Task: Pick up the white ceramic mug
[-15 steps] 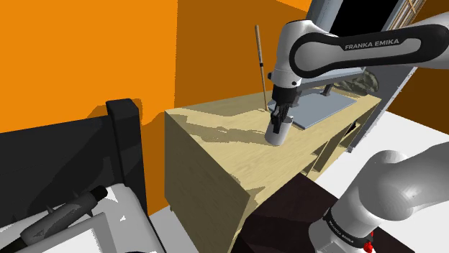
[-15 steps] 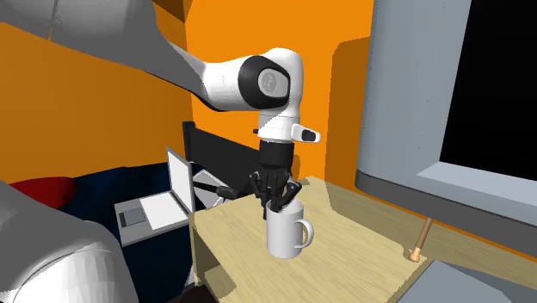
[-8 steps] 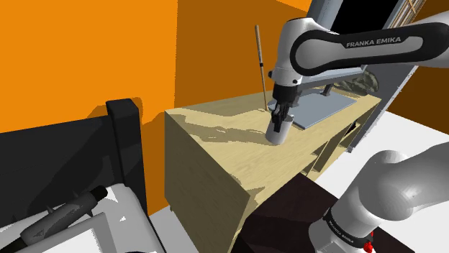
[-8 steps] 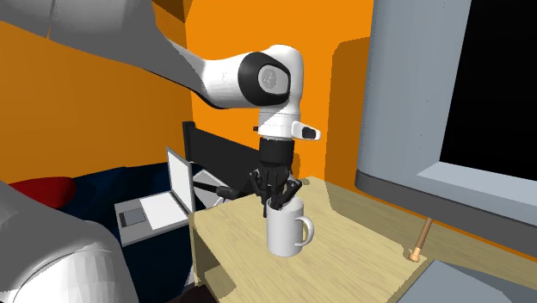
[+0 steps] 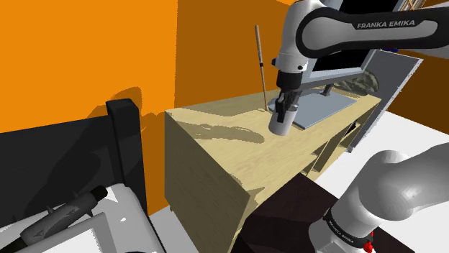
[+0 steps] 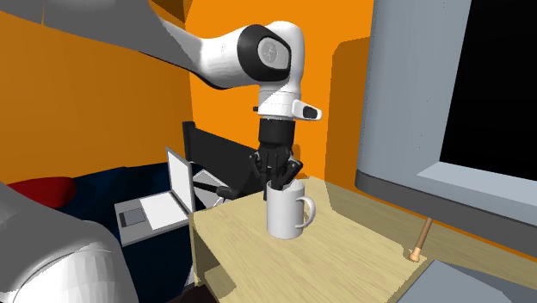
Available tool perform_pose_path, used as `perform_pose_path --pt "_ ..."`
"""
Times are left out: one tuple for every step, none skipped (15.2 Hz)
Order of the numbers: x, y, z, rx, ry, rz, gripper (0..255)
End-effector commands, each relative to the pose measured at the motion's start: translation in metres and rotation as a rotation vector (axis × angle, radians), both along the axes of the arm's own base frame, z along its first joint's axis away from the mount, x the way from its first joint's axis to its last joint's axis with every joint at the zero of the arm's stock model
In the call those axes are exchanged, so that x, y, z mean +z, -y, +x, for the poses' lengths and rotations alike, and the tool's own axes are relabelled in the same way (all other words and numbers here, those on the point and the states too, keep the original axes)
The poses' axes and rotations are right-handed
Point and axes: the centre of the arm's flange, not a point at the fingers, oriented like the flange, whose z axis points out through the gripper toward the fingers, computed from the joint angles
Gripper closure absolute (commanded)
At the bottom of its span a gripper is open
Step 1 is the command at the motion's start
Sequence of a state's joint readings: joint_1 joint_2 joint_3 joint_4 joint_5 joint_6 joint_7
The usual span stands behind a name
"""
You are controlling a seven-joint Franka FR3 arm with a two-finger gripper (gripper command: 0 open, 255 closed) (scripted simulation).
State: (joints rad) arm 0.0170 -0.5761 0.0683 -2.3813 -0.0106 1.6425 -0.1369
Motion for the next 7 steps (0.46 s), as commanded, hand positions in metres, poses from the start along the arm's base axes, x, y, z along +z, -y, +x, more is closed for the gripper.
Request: perform_pose_path --pt "0.010 0.001 0.000 0.000 0.000 0.000 255" --pt "0.016 0.001 0.000 0.000 0.000 0.000 255" --pt "0.021 0.001 0.000 0.000 0.000 0.000 255" --pt "0.026 0.001 0.000 0.000 0.000 0.000 255" --pt "0.031 0.001 0.000 0.000 0.000 0.000 255" --pt "0.032 0.001 -0.001 0.000 0.000 0.000 255" --pt "0.032 0.001 0.000 0.000 0.000 0.000 255"
